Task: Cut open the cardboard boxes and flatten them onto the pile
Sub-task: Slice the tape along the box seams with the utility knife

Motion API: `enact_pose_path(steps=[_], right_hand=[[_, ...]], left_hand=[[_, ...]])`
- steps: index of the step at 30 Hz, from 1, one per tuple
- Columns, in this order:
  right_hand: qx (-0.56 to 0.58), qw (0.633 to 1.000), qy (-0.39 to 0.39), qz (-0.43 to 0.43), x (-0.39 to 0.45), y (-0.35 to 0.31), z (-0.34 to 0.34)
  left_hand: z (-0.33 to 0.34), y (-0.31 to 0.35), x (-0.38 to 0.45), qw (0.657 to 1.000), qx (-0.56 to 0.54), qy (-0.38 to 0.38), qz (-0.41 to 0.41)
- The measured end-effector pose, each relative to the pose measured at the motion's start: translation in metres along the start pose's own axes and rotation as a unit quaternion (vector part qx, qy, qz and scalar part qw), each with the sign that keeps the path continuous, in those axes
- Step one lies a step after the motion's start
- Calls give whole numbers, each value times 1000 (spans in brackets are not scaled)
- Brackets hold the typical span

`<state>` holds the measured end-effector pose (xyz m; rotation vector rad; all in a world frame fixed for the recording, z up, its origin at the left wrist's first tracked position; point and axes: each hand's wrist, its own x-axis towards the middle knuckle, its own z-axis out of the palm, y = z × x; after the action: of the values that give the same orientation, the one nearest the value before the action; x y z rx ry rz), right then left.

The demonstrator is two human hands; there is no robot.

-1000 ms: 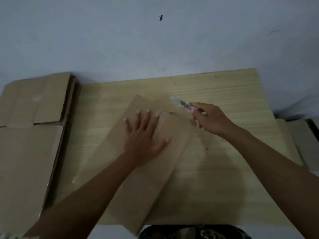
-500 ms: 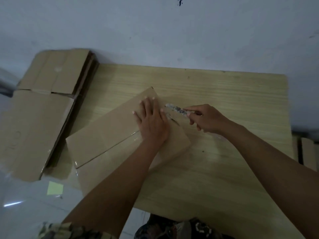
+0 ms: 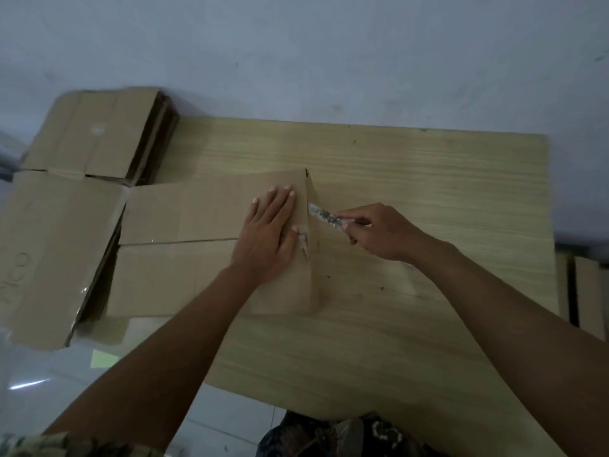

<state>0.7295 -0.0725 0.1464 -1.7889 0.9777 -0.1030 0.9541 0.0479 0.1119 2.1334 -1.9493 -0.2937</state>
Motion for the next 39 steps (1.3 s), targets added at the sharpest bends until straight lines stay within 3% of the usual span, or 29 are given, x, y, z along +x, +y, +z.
enact_pose_path(steps=[10, 14, 19, 23, 27, 31, 39], right_hand=[[-62, 992, -94, 48, 10, -13, 2], [-36, 988, -139, 49, 6, -15, -4], [-26, 991, -125, 45, 9, -19, 8], [11, 984, -166, 67, 2, -17, 5], [2, 988, -146, 49, 1, -17, 15], [-21, 982, -177, 59, -2, -20, 8], [14, 986, -157, 53, -11, -19, 16]], left_hand=[[-3, -3, 7, 1000, 17, -3, -4], [-1, -6, 8, 1000, 21, -4, 7], [-1, -8, 8, 1000, 16, -13, 16], [0, -7, 8, 1000, 17, -7, 22], [1, -8, 8, 999, 22, -8, 27], [3, -6, 5, 999, 16, -7, 37], [5, -7, 5, 999, 4, -9, 43]])
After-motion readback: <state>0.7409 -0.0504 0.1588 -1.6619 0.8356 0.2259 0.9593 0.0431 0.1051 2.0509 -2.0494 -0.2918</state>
